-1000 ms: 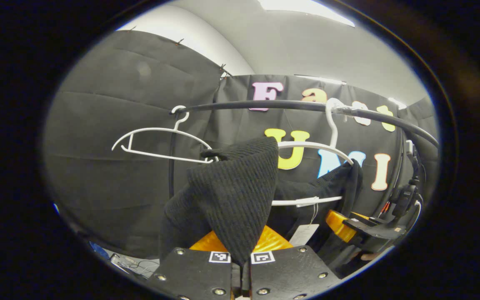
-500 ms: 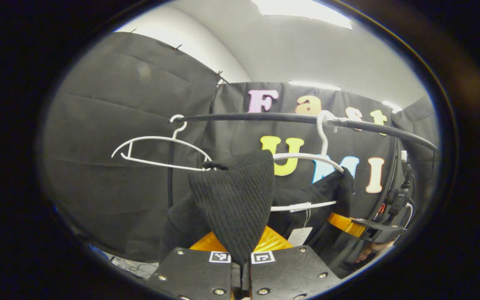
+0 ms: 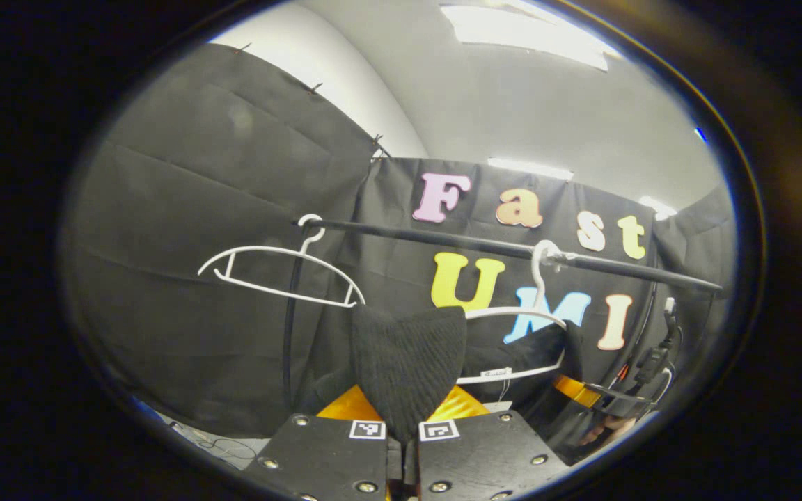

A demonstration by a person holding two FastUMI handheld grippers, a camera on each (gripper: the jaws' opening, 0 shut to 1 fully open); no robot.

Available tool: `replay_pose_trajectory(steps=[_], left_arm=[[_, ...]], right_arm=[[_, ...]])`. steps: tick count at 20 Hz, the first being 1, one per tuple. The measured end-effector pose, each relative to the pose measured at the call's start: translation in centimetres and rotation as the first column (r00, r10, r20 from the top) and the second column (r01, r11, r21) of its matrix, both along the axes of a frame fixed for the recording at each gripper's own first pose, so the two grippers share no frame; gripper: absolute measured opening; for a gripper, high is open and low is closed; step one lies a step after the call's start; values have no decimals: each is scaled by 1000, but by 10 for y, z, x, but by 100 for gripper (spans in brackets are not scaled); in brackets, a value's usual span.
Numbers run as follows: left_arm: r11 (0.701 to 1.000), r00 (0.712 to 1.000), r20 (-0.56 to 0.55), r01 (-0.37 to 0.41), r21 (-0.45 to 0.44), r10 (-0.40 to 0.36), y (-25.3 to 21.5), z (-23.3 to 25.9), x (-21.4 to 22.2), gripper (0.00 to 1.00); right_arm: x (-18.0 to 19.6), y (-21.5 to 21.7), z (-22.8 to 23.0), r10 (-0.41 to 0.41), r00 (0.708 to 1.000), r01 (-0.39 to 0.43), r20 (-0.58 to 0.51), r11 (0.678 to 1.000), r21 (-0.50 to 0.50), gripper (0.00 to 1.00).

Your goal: Grasp the clothes on the hanger with both hands and then place them into the laundry hamper below.

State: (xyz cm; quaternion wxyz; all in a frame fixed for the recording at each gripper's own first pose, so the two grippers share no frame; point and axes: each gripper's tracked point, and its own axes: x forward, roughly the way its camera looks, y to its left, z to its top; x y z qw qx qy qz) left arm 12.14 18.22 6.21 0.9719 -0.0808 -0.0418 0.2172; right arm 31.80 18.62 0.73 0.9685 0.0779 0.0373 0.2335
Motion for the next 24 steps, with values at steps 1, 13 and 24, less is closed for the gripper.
replay_pose_trajectory(steps=[1,13,24], left_arm=[[1000,1000,6,-10,1,10,5,3,-4,3],[994,995,26,-94,60,92,68,32,-34,4],[995,995,-21,-95,-13,95,95,-19,-36,4]], right_arm=[[1,-4,4,-13,1000,13,6,1000,7,2],[24,-42,46,-166,975,166,148,986,9,0],[38,-68,21,-225,957,245,184,964,-98,1]])
